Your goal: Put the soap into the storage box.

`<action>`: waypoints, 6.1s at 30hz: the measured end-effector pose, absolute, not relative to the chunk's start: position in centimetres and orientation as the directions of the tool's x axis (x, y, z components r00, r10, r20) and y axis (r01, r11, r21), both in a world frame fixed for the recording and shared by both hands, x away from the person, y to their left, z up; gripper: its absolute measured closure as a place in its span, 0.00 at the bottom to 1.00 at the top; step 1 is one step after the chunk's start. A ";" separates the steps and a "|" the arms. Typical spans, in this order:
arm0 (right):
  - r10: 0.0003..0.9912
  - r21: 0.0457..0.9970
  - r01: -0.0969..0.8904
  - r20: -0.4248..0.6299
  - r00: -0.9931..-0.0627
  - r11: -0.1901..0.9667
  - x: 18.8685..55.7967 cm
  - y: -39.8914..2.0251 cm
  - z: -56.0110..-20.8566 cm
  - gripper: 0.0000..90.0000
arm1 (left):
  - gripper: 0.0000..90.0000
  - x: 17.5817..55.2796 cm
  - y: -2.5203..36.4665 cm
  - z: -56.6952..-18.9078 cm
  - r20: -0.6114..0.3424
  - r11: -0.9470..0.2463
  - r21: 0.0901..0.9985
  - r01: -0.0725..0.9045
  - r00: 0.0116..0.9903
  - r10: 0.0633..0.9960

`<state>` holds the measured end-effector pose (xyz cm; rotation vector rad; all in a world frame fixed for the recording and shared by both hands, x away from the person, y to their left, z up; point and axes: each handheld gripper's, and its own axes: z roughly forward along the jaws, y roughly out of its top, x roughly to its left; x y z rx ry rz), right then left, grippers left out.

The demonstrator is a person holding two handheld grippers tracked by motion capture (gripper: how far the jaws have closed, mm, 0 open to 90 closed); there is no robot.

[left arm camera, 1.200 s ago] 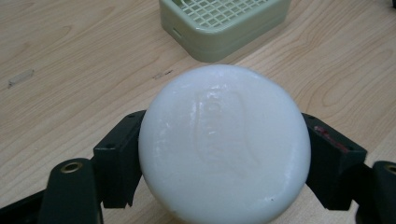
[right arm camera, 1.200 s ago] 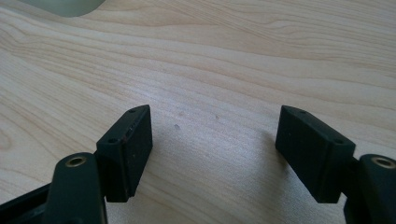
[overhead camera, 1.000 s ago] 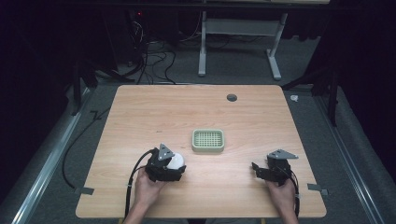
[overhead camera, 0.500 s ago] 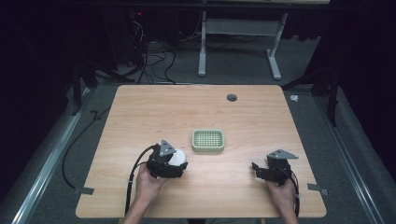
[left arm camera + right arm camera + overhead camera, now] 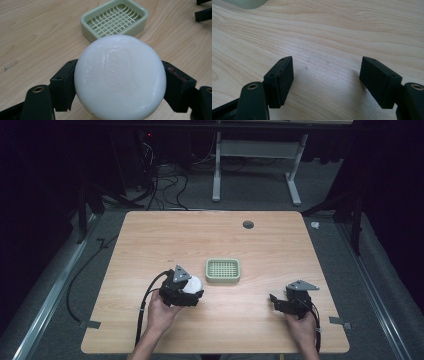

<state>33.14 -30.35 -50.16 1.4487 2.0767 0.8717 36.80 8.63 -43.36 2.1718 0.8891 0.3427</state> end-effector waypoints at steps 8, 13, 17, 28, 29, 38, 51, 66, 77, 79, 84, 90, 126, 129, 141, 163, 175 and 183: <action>0.940 0.720 0.649 -0.013 -0.340 0.244 33.1 -30.4 -50.2 0.31 | 0.27 37.4 8.0 -42.8 -0.037 -0.480 0.733 0.483 0.732 0.680; 0.940 0.721 0.649 -0.013 -0.340 0.245 33.1 -30.4 -50.2 0.31 | 0.27 37.8 7.8 -42.8 -0.051 -0.472 0.731 0.492 0.730 0.682; 0.940 0.720 0.649 -0.013 -0.340 0.245 33.1 -30.4 -50.2 0.31 | 0.27 38.1 7.6 -42.6 -0.058 -0.471 0.733 0.491 0.735 0.676; 0.940 0.720 0.649 -0.013 -0.340 0.245 33.1 -30.3 -50.2 0.31 | 0.27 39.3 7.0 -42.1 -0.063 -0.472 0.733 0.491 0.739 0.671; 0.940 0.720 0.649 -0.013 -0.340 0.245 33.1 -30.3 -50.2 0.31 | 0.27 39.4 7.0 -42.0 -0.062 -0.473 0.733 0.489 0.740 0.670; 0.940 0.720 0.649 -0.014 -0.340 0.245 33.1 -30.3 -50.2 0.31 | 0.27 40.3 6.4 -42.0 -0.079 -0.470 0.728 0.499 0.742 0.666; 0.941 0.720 0.650 -0.013 -0.339 0.244 33.1 -30.3 -50.2 0.31 | 0.27 41.6 5.0 -42.1 -0.061 -0.497 0.711 0.497 0.748 0.661; 0.942 0.720 0.650 -0.013 -0.337 0.243 33.2 -30.4 -50.2 0.31 | 0.27 42.8 3.9 -41.9 -0.047 -0.504 0.707 0.495 0.745 0.665; 0.942 0.721 0.650 -0.012 -0.334 0.240 33.2 -30.3 -50.2 0.31 | 0.27 43.6 3.0 -42.2 -0.040 -0.520 0.692 0.500 0.747 0.664; 0.942 0.721 0.651 -0.012 -0.335 0.240 33.1 -30.3 -50.2 0.32 | 0.27 43.7 2.8 -42.2 -0.041 -0.521 0.691 0.501 0.746 0.664; 0.942 0.719 0.652 -0.012 -0.335 0.241 33.1 -30.4 -50.1 0.32 | 0.27 44.2 2.2 -42.5 -0.038 -0.524 0.688 0.502 0.746 0.665; 0.942 0.718 0.652 -0.012 -0.335 0.241 33.1 -30.4 -50.1 0.32 | 0.27 44.6 1.5 -43.1 -0.046 -0.519 0.683 0.514 0.740 0.671; 0.943 0.719 0.652 -0.009 -0.334 0.238 33.1 -30.4 -50.1 0.31 | 0.27 46.9 -1.1 -46.3 -0.025 -0.523 0.643 0.559 0.698 0.715; 0.943 0.720 0.653 -0.007 -0.334 0.237 33.1 -30.4 -50.1 0.31 | 0.27 47.0 -1.1 -46.4 -0.025 -0.523 0.639 0.564 0.695 0.719; 0.942 0.720 0.652 -0.008 -0.334 0.238 33.1 -30.4 -50.1 0.31 | 0.27 46.9 -1.4 -46.6 -0.003 -0.543 0.630 0.555 0.701 0.713; 0.942 0.720 0.652 -0.010 -0.336 0.240 33.1 -30.4 -50.1 0.31 | 0.27 46.5 -0.8 -45.5 -0.023 -0.511 0.669 0.539 0.702 0.712; 0.941 0.721 0.649 -0.012 -0.337 0.242 33.1 -30.3 -50.2 0.31 | 0.27 45.6 1.5 -43.8 -0.048 -0.478 0.701 0.530 0.704 0.709; 0.942 0.721 0.649 -0.012 -0.337 0.241 33.1 -30.3 -50.2 0.31 | 0.27 44.9 3.2 -43.2 -0.056 -0.455 0.717 0.528 0.694 0.717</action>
